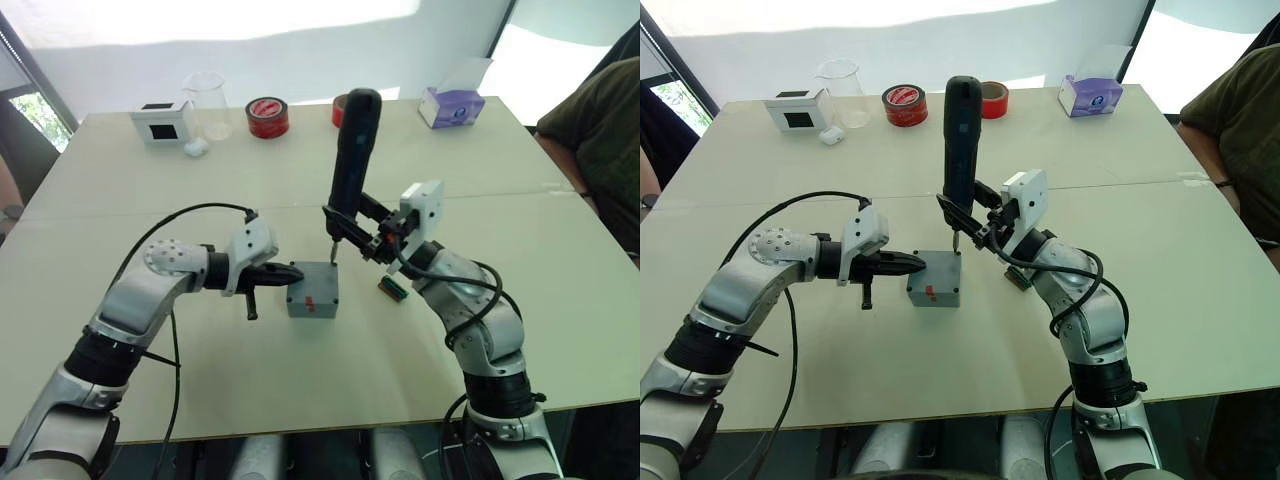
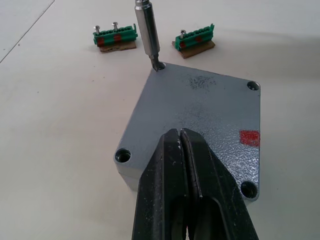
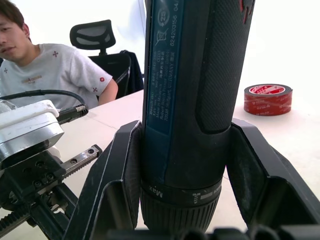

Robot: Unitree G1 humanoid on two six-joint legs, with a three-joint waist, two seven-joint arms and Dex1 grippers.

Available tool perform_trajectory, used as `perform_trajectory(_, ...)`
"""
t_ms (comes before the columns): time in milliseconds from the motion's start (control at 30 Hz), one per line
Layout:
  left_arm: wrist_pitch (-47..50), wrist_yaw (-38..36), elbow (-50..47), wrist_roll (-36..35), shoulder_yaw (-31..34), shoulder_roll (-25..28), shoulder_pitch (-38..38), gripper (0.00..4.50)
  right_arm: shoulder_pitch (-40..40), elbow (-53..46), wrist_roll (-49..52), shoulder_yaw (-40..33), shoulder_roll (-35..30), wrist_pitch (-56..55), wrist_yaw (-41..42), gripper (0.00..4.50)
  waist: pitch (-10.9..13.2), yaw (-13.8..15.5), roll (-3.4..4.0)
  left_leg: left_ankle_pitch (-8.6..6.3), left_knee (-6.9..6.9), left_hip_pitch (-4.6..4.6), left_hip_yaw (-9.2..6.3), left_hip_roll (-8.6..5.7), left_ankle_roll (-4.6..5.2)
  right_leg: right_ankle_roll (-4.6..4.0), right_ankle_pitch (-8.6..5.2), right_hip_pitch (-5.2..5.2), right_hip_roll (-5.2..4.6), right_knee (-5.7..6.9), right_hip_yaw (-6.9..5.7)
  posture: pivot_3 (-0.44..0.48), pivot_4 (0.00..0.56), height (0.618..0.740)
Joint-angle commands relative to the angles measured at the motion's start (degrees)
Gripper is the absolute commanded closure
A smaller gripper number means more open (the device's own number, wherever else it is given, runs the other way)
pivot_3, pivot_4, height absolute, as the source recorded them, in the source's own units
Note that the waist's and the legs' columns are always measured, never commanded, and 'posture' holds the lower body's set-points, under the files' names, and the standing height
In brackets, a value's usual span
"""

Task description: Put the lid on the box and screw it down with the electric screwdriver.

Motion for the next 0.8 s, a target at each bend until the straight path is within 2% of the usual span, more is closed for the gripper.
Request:
perform_trajectory(33, 0.77, -0.15, -0.86, 0.54, -0.28, -0.27, 0.47, 4.5, -0.1, -0.63, 0.01, -0.16, -0.57, -1.22, 0.23, 2.66, 0.0, 0.02, 0.0, 0.0, 0.0, 0.0, 0.0, 0.0, 0.0, 0.0, 0.0, 0.0, 0.0, 0.0, 0.0, 0.0, 0.15, 0.74)
perform_trajectory(533, -1.48, -1.74, 1.6, 3.96, -2.68, -1.14, 0.89, 4.5, 2.58, 1.69, -2.71, 2.99, -2.11, -2.6, 1.89, 2.66, -0.08, -0.01, -0.01, -0.17, -0.01, 0.28, 0.01, 0.0, 0.29, -0.01, -0.01, 0.26, 0.0, -0.01, 0.01, 0.0, 0.15, 0.74)
perform_trajectory(700, -2.14, -1.69, 2.23, 4.77, -3.14, -1.32, 1.69, 4.5, 4.24, 2.87, -3.96, 3.71, -2.63, -2.84, 1.57, 2.66, -0.2, 0.02, -0.04, -0.31, -0.1, 1.07, 0.01, 0.02, 0.51, -0.03, -0.06, 1.09, 0.01, -0.2, 0.0, 0.0, 0.15, 0.74)
perform_trajectory(800, -2.37, -1.53, 2.17, 5.39, -3.6, -1.43, 2.42, 4.5, 4.8, 3.52, -4.77, 4.18, -3.02, -3.19, 1.66, 2.66, -0.41, 0.03, -0.13, -0.31, -0.1, 1.16, 0.0, 0.02, 0.51, -0.03, -0.07, 1.17, 0.01, -0.2, 0.01, 0.0, 0.15, 0.74)
